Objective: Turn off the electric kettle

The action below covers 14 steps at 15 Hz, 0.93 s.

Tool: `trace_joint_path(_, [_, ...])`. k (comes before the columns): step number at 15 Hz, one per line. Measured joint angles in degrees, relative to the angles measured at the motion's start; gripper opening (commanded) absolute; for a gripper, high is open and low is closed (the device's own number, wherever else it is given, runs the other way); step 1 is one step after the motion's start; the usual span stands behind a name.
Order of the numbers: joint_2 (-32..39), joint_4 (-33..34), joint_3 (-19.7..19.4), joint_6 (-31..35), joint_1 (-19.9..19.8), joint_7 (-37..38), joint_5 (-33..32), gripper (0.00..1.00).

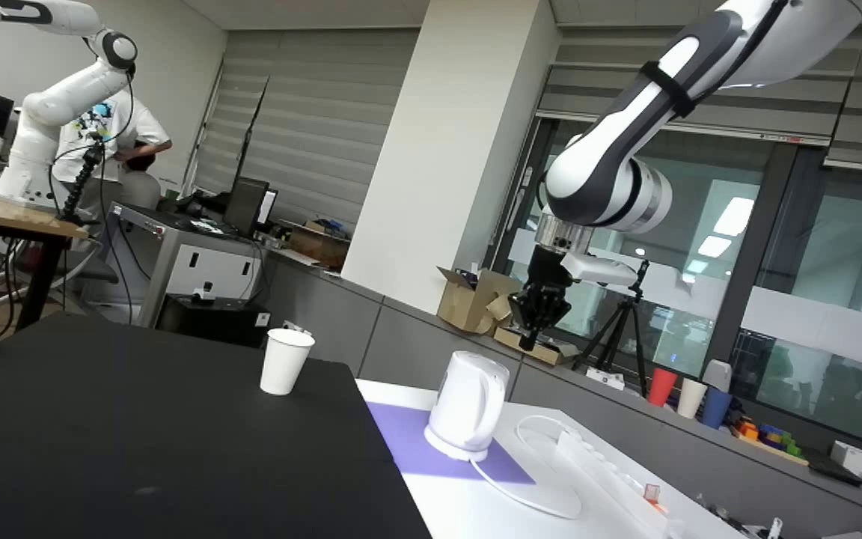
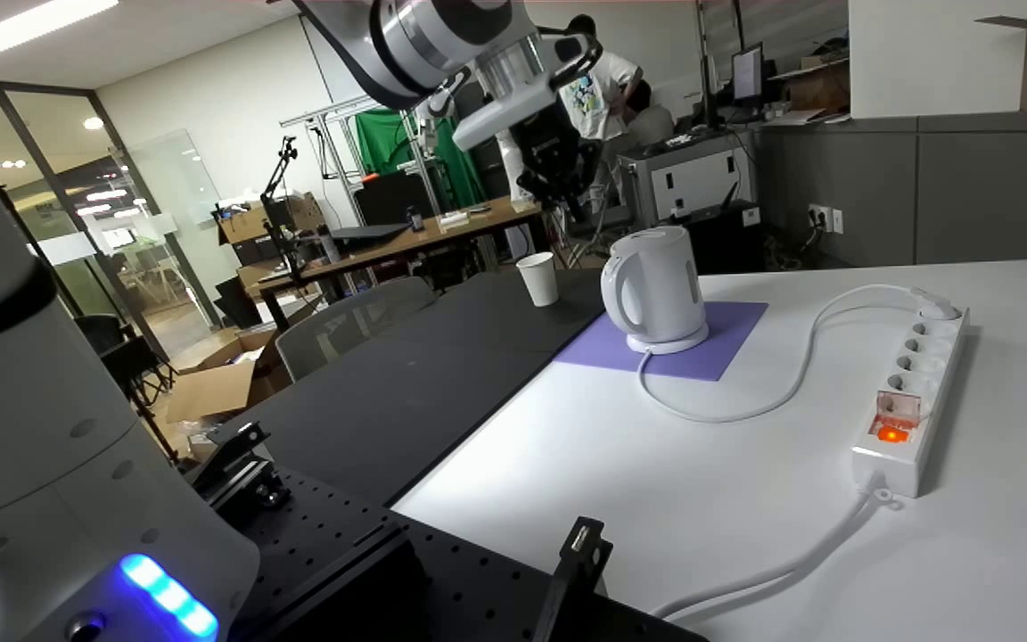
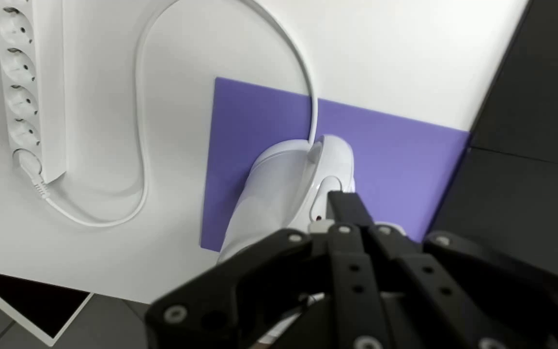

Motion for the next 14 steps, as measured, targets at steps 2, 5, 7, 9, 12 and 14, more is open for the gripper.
trace_joint_path(2, [2.20, 0.19, -0.18, 2.84, -0.23, -0.60, 1.10, 0.00])
trace_joint_path(5, [5.27, 0.88, -0.18, 5.44, -0.46, -1.23, 2.47, 0.00])
trace_joint_path(7, [6.91, 1.57, -0.18, 6.13, -0.48, -1.83, 3.28, 0.00])
trace_joint_path(9, [8.15, 2.16, -0.18, 6.73, -0.55, -2.21, 4.05, 0.00])
trace_joint_path(12, [9.67, 3.07, -0.13, 6.99, -0.83, -2.89, 4.96, 0.00])
trace_joint_path(14, [10.65, 3.69, -0.01, 7.04, -1.11, -3.51, 5.63, 0.00])
